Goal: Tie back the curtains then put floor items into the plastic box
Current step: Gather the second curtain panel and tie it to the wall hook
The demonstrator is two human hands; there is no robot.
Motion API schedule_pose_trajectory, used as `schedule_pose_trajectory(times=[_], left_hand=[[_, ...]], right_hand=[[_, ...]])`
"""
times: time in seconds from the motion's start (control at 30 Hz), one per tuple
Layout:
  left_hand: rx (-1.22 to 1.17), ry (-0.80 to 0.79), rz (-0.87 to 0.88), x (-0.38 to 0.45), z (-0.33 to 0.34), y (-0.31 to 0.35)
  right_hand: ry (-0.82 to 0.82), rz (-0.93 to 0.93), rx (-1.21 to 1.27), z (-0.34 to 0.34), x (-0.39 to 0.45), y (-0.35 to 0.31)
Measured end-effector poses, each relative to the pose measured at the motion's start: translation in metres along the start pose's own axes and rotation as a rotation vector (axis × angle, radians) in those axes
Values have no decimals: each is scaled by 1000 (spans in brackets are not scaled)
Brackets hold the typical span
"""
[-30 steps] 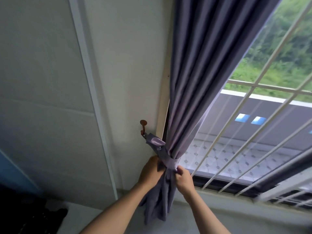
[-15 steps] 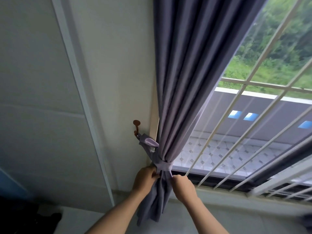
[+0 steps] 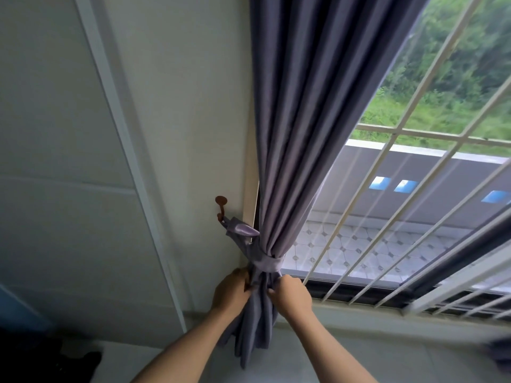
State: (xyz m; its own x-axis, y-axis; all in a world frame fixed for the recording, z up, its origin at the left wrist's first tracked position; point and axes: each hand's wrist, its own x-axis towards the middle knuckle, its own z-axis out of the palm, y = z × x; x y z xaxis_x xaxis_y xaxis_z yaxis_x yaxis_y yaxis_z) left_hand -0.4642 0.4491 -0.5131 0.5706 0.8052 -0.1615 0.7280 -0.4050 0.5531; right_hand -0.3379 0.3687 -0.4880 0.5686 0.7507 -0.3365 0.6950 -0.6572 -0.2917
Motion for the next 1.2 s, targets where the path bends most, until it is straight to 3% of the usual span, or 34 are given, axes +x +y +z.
schedule_pose_trajectory(times=[0.13, 0.3, 0.53, 0.63, 0.8, 0.87, 0.97, 1.1, 1.13, 1.2], left_hand=[[23, 28, 10, 6, -4, -5], [-18, 61, -7, 12, -4, -2], [-40, -63, -40, 21, 4, -8], [16, -92, -44, 21, 3, -8], [145, -117, -16, 28, 2, -3], [213, -130, -2, 32, 2, 0], [347, -150, 30, 31, 2, 0], [459, -213, 69, 24, 3, -6], [474, -217, 72, 25, 2, -8], [481, -224, 75, 27, -4, -7]], right_hand=[[121, -17, 137, 6, -3, -9], [121, -71, 293, 9, 0, -11], [25, -329, 41, 32, -28, 40], [-7, -293, -19, 33, -16, 31], [334, -135, 259, 24, -15, 20], [291, -77, 324, 17, -13, 18], [86, -141, 73, 11, -12, 19], [129, -215, -175, 18, -27, 24], [211, -231, -207, 24, -26, 24], [214, -256, -166, 21, -26, 15]])
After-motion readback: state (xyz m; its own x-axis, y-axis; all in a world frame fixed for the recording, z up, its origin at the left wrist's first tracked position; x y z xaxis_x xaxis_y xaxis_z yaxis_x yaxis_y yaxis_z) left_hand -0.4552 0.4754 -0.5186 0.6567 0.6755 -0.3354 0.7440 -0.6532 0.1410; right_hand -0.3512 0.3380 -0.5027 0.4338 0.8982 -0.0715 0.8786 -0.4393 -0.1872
